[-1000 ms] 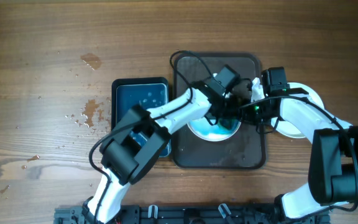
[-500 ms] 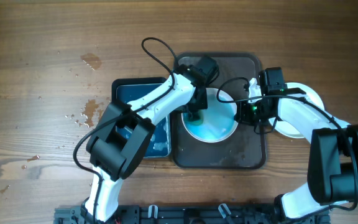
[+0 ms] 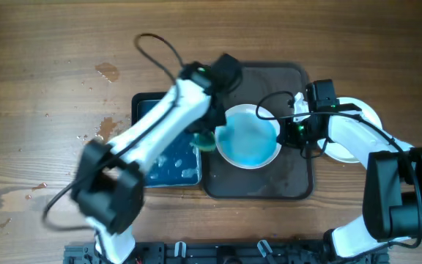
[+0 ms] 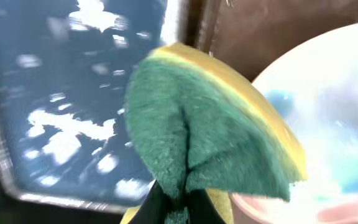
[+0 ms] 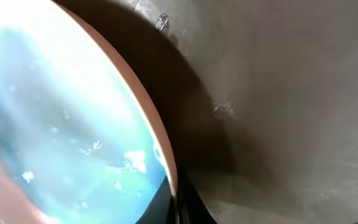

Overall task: Clean dirty plates on tray and stack at the side
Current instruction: 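Scrub the last plate with the sponge in the left gripper, then lift the last plate with the right gripper and tilt it over the water tray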

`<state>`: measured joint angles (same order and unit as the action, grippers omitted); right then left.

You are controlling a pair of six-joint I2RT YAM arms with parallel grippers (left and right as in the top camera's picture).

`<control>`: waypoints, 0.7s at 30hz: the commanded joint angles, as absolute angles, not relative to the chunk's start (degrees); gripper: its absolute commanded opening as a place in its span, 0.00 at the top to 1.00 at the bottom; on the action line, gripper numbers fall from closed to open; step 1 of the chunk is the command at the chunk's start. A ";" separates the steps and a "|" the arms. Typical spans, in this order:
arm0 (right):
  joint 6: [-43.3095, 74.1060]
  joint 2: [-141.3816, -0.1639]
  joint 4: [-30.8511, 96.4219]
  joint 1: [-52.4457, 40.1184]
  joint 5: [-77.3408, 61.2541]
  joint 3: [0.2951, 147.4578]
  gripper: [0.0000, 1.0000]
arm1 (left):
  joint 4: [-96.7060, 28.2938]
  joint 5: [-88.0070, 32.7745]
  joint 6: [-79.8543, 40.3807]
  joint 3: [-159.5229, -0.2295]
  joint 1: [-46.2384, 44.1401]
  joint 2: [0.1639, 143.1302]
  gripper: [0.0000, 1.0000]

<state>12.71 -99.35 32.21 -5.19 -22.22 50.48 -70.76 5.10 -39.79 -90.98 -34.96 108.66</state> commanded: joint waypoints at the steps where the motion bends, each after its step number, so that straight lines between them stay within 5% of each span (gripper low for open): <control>1: 12.03 -100.73 32.03 -4.71 -17.41 50.13 0.96 | -75.53 13.17 -40.12 -90.98 -30.57 103.02 0.96; 10: 13.19 -98.13 36.32 -4.71 -8.93 51.44 0.96 | -54.85 6.68 -38.81 -64.47 -20.84 103.15 0.96; 11: 13.47 -96.33 38.76 -4.71 -8.19 52.31 0.96 | -54.89 4.91 -37.19 -64.51 -20.12 102.24 0.91; 13: 14.02 -89.54 44.73 -5.08 -8.91 55.33 0.96 | -56.60 2.13 -36.01 -64.51 -17.93 97.58 0.21; 14: 13.98 -86.91 46.96 -5.98 -9.30 56.86 0.96 | -57.71 2.13 -35.99 -64.51 -16.84 94.94 0.03; 21: 15.68 -85.36 56.14 -25.89 -1.61 72.93 0.96 | -66.22 1.61 -33.43 -64.51 -4.05 64.18 0.00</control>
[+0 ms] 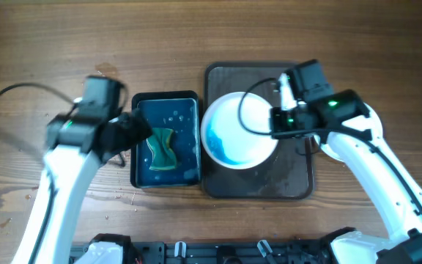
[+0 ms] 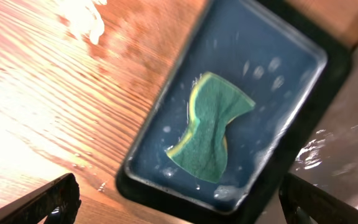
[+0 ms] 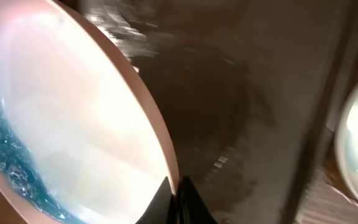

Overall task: Clean dirty plates on tray and stack at the side
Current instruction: 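Lift the last plate with the right gripper and tilt it over the water tray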

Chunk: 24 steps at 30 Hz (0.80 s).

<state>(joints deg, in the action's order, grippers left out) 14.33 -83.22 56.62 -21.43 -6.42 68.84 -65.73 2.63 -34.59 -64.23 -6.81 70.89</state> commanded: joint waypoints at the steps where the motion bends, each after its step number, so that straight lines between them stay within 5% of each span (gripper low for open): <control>1: 16.75 -87.74 55.27 -28.93 -0.05 75.29 0.96 | -66.28 1.54 -33.41 -64.51 -2.66 59.31 0.00; 6: 17.65 -95.18 40.40 -41.04 10.70 77.41 0.96 | -67.33 1.54 -33.43 -64.51 -1.69 47.31 0.00; 15: 12.14 -95.02 28.67 -61.95 62.41 77.41 0.96 | -67.37 1.54 -33.41 -64.51 -1.69 43.99 0.00; 24: -0.16 -95.02 22.55 -72.73 79.79 77.41 0.96 | -67.37 1.54 -33.43 -64.51 -1.69 43.99 0.00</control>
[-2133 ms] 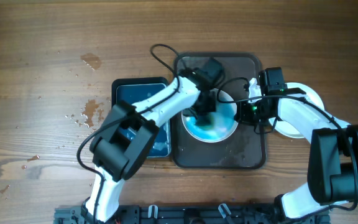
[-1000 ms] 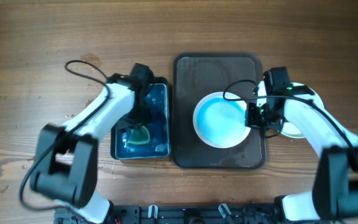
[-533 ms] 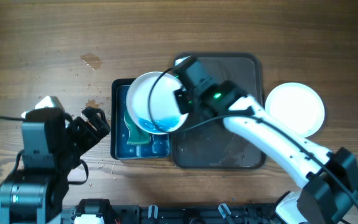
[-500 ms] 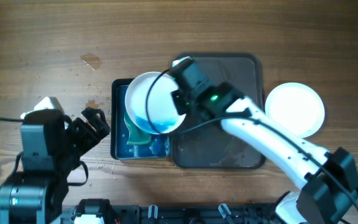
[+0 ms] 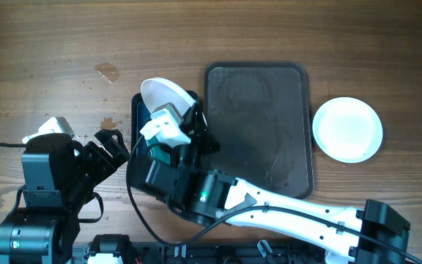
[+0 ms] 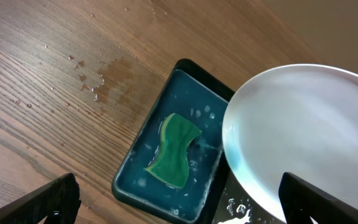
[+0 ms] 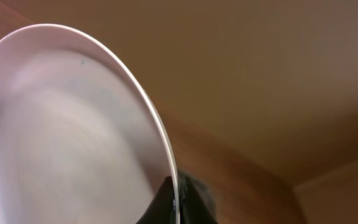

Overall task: Clean dirty plates on tray and stack at the side
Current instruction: 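Lift the last plate with the right gripper and tilt it over the water tray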

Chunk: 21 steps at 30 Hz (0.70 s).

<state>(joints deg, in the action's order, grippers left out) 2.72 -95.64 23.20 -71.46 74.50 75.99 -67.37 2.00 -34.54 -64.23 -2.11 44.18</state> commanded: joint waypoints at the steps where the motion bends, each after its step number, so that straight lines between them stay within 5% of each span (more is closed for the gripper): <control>1: -0.25 -95.02 22.44 -72.90 79.99 77.41 0.96 | -67.37 1.54 -33.41 -64.51 -1.69 43.99 0.00; 21: -1.50 -95.02 19.09 -72.64 79.94 77.41 0.96 | -67.37 1.54 -33.41 -64.51 -1.69 43.99 0.00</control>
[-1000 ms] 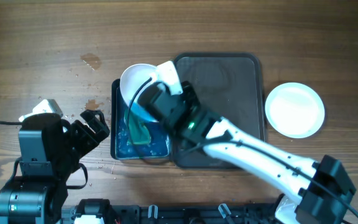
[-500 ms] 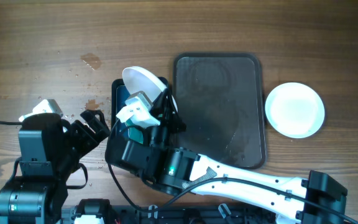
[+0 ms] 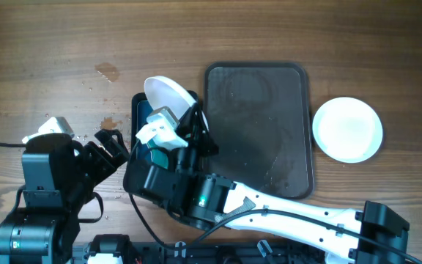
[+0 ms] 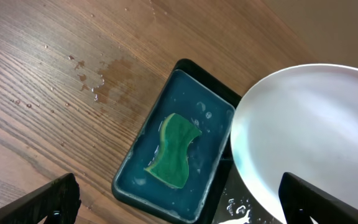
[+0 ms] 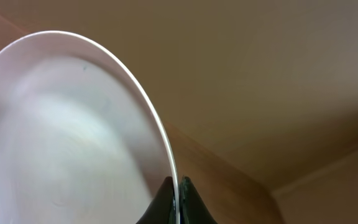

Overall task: Clean dirty plates on tray and stack at the side
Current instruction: 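Lift the last plate with the right gripper and tilt it over the water tray, then stack the last plate onto the plate pile at the right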

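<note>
A white plate (image 3: 168,93) hangs tilted above the far end of the blue wash tub (image 3: 139,110), its rim pinched in my right gripper (image 5: 178,190). The plate (image 5: 73,137) fills the left of the right wrist view, and its face looks white. The plate (image 4: 309,137) also shows at the right of the left wrist view. A green sponge (image 4: 174,149) lies in the tub (image 4: 143,177). My left gripper (image 4: 179,190) is open and empty, drawn back at the lower left (image 3: 112,149). The dark tray (image 3: 255,128) holds no plates.
A second white plate (image 3: 346,130) sits on the wooden table right of the tray. Water spots (image 3: 107,71) mark the wood left of the tub. My right arm (image 3: 218,198) stretches over the table's near side and hides most of the tub in the overhead view.
The held plate has shifted slightly to the right, uncovering more of the tub's corner in the left wrist view. My left arm has not moved.
First my left gripper held the sponge at the edge of a blue-wet plate on the tray, my right gripper on its rim. Then the sponge lay in the tub, the left gripper open and drawn back. Later the plate hung tilted over the tub, where it remains.
</note>
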`<state>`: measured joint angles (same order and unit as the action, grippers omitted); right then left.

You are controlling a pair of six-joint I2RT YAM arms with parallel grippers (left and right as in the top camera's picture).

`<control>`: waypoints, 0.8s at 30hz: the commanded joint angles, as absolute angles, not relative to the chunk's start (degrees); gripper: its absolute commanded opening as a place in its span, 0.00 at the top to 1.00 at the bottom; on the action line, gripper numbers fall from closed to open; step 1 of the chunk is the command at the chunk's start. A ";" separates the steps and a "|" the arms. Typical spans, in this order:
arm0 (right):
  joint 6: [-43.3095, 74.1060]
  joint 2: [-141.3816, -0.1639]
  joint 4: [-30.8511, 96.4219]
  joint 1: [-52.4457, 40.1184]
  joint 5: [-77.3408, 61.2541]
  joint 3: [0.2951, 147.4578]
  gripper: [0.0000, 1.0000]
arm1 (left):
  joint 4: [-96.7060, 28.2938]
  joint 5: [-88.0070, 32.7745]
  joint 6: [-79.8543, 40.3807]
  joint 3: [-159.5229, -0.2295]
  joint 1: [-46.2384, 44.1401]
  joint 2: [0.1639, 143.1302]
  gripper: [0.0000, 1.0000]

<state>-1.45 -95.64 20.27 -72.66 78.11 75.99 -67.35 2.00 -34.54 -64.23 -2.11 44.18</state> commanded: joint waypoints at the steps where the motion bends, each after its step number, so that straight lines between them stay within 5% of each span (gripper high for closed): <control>1: -1.48 -95.02 19.05 -72.64 79.92 77.41 0.96 | -67.37 1.54 -33.41 -64.51 -1.69 43.99 0.00; 6: 4.56 -95.02 23.46 -67.92 67.33 77.41 0.96 | -67.37 1.54 -33.43 -64.51 -1.69 43.99 0.00; 9: 21.78 -94.80 33.82 -55.31 36.12 77.41 0.96 | -67.37 1.54 -33.43 -64.51 -1.69 43.99 0.00; 11: 22.44 -94.41 34.37 -42.04 8.58 77.41 0.96 | -67.37 1.54 -33.41 -64.51 -1.69 43.99 0.00; 15: 21.82 -90.24 39.13 -17.10 -24.27 77.41 0.96 | -67.37 1.54 -33.41 -64.51 -1.69 43.99 0.00; 20: 17.52 -86.74 52.86 13.08 -26.02 75.18 0.96 | -67.37 1.54 -33.43 -64.51 -1.69 43.99 0.00; 24: 19.09 -86.76 53.01 24.21 -17.26 63.90 0.95 | -67.37 1.54 -33.43 -64.51 -1.69 43.99 0.00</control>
<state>18.79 -87.26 54.17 19.84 -21.74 70.65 -67.53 2.00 -34.54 -64.23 -2.11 44.18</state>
